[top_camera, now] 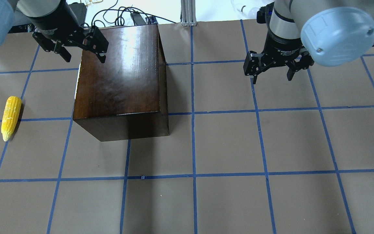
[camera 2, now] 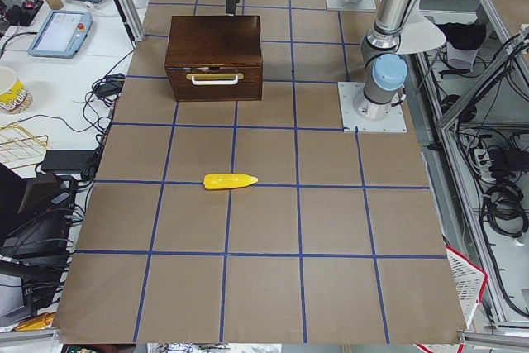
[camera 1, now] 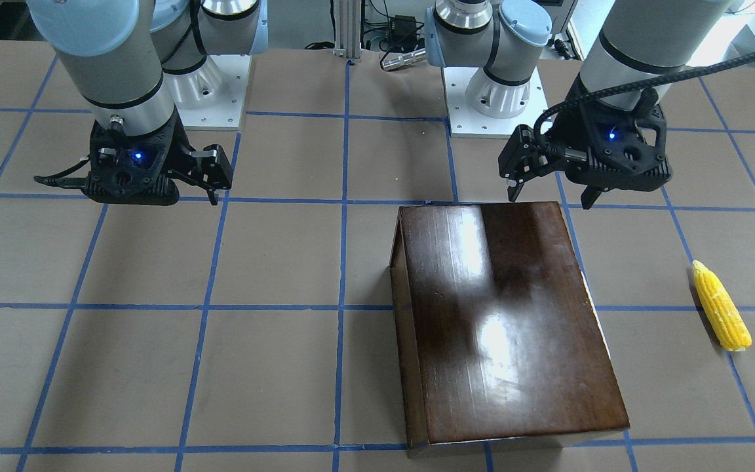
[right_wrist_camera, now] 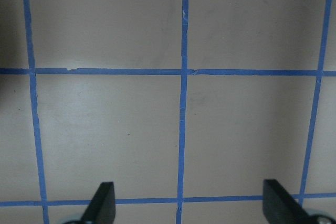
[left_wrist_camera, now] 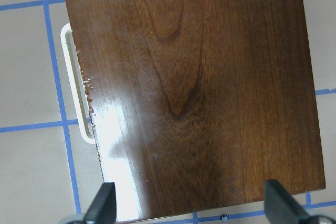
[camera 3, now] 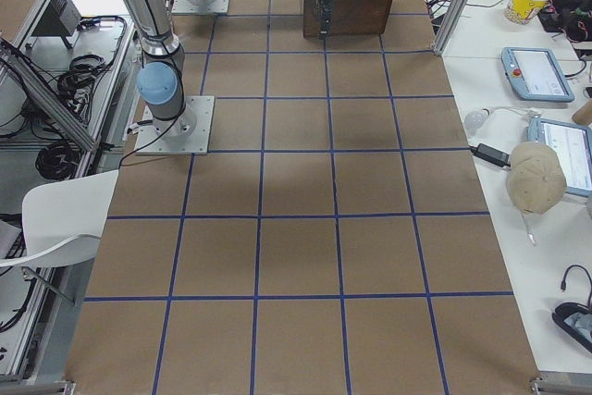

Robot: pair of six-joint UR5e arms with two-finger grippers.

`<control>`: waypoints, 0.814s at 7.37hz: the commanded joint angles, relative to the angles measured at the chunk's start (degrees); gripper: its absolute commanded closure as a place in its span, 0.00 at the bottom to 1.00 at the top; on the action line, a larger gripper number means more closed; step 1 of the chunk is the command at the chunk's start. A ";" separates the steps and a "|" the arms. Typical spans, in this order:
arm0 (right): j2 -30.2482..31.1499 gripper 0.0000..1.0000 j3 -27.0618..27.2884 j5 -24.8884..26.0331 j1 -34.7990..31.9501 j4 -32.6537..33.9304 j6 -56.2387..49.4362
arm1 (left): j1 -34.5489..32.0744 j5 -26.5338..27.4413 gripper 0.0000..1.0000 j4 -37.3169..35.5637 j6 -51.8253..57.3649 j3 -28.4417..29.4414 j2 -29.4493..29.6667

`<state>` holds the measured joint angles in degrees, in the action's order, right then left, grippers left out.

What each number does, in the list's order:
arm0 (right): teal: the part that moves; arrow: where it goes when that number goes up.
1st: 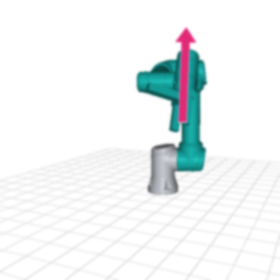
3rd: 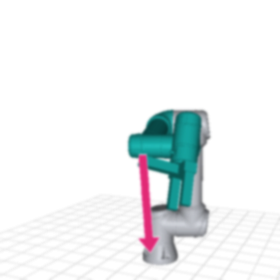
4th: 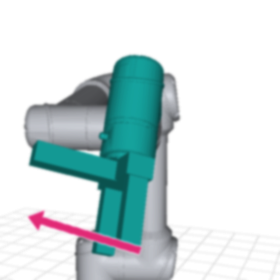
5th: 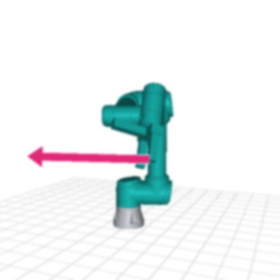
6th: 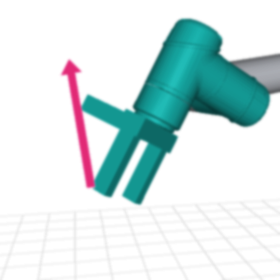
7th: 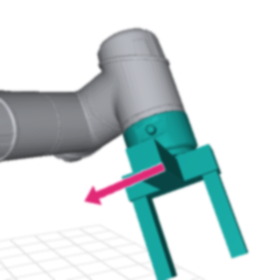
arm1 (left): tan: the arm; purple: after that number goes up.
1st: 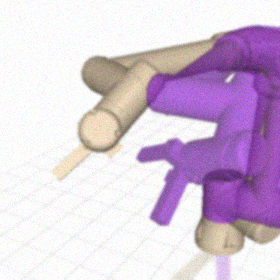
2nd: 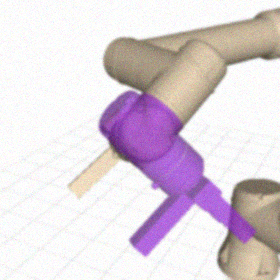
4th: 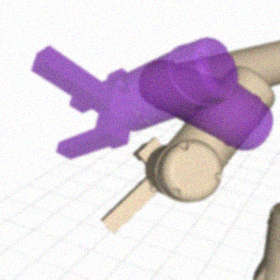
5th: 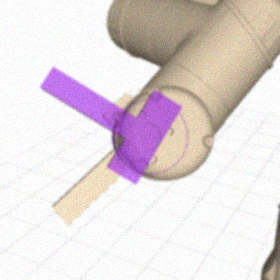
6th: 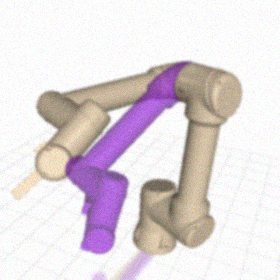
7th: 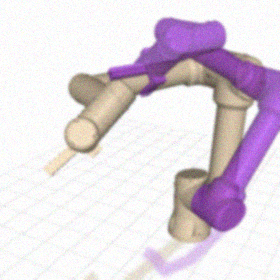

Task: Open drawer and put corn inside
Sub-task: 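Move the left gripper down beside the cabinet toward the white drawer handle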

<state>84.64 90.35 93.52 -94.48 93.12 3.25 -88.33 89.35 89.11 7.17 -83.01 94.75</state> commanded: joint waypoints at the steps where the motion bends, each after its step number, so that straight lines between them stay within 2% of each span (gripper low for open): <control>1: 0.00 0.00 0.00 0.00 0.00 -0.04 0.00 | -0.08 0.04 0.00 -0.16 -3.96 -0.57 -0.17; 6: 0.00 0.00 0.00 0.00 0.00 -0.04 0.00 | 0.18 1.00 0.00 2.10 -4.70 0.30 -0.18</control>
<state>84.64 90.35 93.52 -94.48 93.09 3.25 -88.25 90.14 89.76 2.71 -83.02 94.41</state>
